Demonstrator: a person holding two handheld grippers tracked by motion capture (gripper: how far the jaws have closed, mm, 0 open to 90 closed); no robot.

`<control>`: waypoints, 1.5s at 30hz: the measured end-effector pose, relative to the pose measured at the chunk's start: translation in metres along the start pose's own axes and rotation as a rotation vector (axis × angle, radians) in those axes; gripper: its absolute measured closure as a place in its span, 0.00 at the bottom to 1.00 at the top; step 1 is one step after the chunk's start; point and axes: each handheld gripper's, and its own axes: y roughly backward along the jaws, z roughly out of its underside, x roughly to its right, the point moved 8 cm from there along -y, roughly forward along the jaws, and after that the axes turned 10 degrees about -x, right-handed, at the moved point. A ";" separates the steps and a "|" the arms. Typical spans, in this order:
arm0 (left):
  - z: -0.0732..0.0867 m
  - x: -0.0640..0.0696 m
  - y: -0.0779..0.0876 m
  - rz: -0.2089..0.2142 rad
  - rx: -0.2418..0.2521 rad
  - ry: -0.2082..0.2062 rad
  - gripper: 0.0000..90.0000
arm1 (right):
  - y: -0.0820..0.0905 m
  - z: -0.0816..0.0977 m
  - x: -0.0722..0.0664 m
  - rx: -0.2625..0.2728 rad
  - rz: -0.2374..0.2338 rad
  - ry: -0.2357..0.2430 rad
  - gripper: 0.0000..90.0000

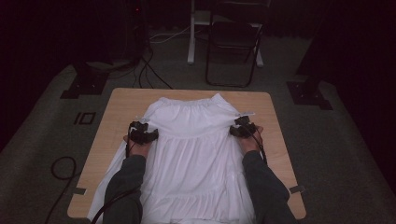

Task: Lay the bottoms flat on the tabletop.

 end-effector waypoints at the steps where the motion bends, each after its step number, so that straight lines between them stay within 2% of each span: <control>1: 0.002 0.002 0.003 0.012 -0.005 0.011 0.44 | 0.003 0.001 -0.001 -0.005 -0.003 -0.007 0.44; 2: 0.002 0.002 0.003 0.012 -0.005 0.011 0.44 | 0.007 0.002 -0.002 0.000 -0.018 -0.018 0.44; 3: 0.006 0.007 0.014 0.057 0.007 0.016 0.43 | 0.013 0.002 -0.003 0.010 -0.035 -0.025 0.44; 4: 0.006 0.007 0.014 0.057 0.007 0.016 0.43 | 0.013 0.002 -0.003 0.010 -0.035 -0.025 0.44; 5: 0.011 0.011 0.029 0.059 0.025 -0.014 0.43 | 0.025 0.004 -0.006 0.038 -0.070 -0.029 0.43; 6: 0.011 0.011 0.029 0.059 0.025 -0.014 0.43 | 0.025 0.004 -0.006 0.038 -0.070 -0.029 0.43; 7: 0.020 0.014 0.042 0.080 0.037 -0.028 0.42 | 0.036 0.012 -0.011 0.041 -0.094 -0.023 0.42; 8: 0.020 0.014 0.042 0.080 0.037 -0.028 0.42 | 0.036 0.012 -0.011 0.041 -0.094 -0.023 0.42; 9: 0.032 0.015 0.053 0.066 0.045 -0.052 0.42 | 0.045 0.024 -0.015 0.038 -0.108 -0.003 0.40; 10: 0.032 0.015 0.053 0.066 0.045 -0.052 0.42 | 0.045 0.024 -0.015 0.038 -0.108 -0.003 0.40; 11: 0.045 0.014 0.057 0.056 0.037 -0.073 0.42 | 0.050 0.037 -0.019 0.035 -0.118 0.012 0.39; 12: 0.045 0.014 0.057 0.056 0.037 -0.073 0.42 | 0.050 0.037 -0.019 0.035 -0.118 0.012 0.39; 13: 0.055 0.011 0.054 0.041 0.025 -0.076 0.42 | 0.050 0.048 -0.020 0.027 -0.112 0.024 0.38; 14: 0.055 0.011 0.054 0.041 0.025 -0.076 0.42 | 0.050 0.048 -0.020 0.027 -0.112 0.024 0.38; 15: 0.061 0.007 0.046 0.058 0.004 -0.050 0.42 | 0.044 0.055 -0.019 0.006 -0.100 0.027 0.38; 18: 0.062 0.006 0.043 0.070 0.021 -0.045 0.40 | 0.039 0.057 -0.017 -0.009 -0.095 0.023 0.38; 20: 0.056 0.004 0.038 0.071 0.029 -0.058 0.40 | 0.030 0.052 -0.012 0.012 -0.097 0.002 0.39; 21: 0.054 0.003 0.036 0.074 0.031 -0.060 0.40 | 0.028 0.048 -0.011 0.016 -0.095 0.008 0.39; 22: 0.051 0.001 0.034 0.070 0.029 -0.060 0.40 | 0.025 0.045 -0.010 0.022 -0.093 0.020 0.40; 25: 0.043 -0.006 0.028 0.034 0.028 -0.054 0.42 | 0.015 0.031 -0.001 0.025 -0.088 0.005 0.42; 31: 0.032 -0.013 0.020 0.016 0.027 -0.030 0.43 | -0.001 0.007 0.020 -0.001 -0.059 -0.031 0.44; 35: 0.024 -0.015 0.015 0.005 0.028 -0.023 0.43 | -0.007 -0.001 0.028 -0.015 -0.047 -0.047 0.44; 39: 0.019 -0.020 0.012 -0.003 0.030 -0.014 0.45 | -0.006 0.001 0.027 -0.015 -0.048 -0.048 0.43; 45: 0.015 -0.029 0.009 -0.011 0.030 -0.006 0.46 | 0.004 0.013 0.023 -0.029 -0.089 -0.035 0.40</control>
